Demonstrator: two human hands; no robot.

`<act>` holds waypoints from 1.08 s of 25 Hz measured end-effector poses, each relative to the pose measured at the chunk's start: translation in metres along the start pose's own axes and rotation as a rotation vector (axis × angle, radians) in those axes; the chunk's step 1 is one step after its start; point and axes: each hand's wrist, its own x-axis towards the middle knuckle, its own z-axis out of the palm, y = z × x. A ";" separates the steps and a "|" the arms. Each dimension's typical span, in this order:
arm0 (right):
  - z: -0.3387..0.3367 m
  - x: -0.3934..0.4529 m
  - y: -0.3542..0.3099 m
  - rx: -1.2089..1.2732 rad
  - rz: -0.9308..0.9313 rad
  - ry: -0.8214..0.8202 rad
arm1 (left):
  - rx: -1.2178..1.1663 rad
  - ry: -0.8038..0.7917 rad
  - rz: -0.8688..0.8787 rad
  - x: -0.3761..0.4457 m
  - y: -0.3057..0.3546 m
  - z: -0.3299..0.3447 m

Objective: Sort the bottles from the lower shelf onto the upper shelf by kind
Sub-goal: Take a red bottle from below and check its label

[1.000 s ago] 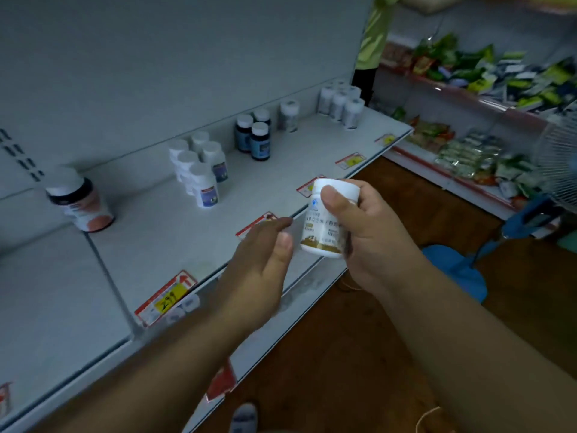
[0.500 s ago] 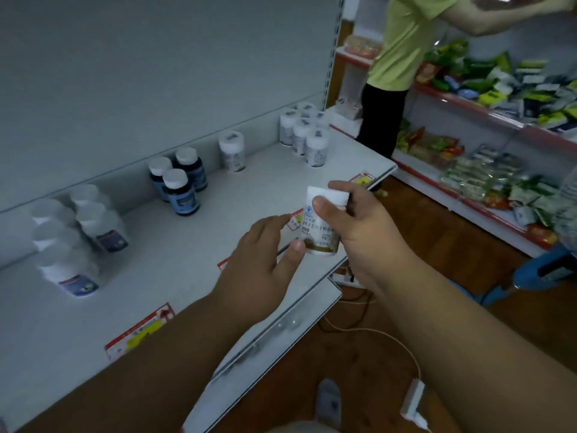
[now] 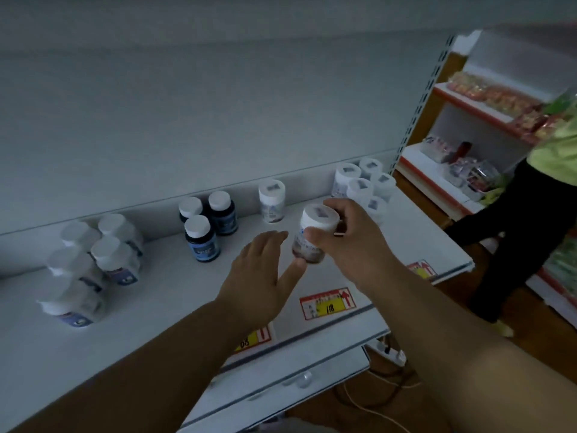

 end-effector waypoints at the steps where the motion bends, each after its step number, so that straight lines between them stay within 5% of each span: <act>1: 0.002 0.017 0.002 -0.059 -0.008 -0.011 | 0.050 0.010 -0.027 0.011 -0.003 0.001; 11: 0.017 0.151 0.026 -0.519 -0.166 -0.148 | 0.449 0.030 -0.146 0.098 -0.014 0.010; 19: 0.020 0.152 0.032 -0.627 -0.332 -0.190 | 0.474 -0.014 -0.174 0.101 -0.016 0.010; 27: 0.014 0.084 0.020 -0.591 -0.495 -0.051 | 0.258 0.175 -0.129 0.041 0.011 0.001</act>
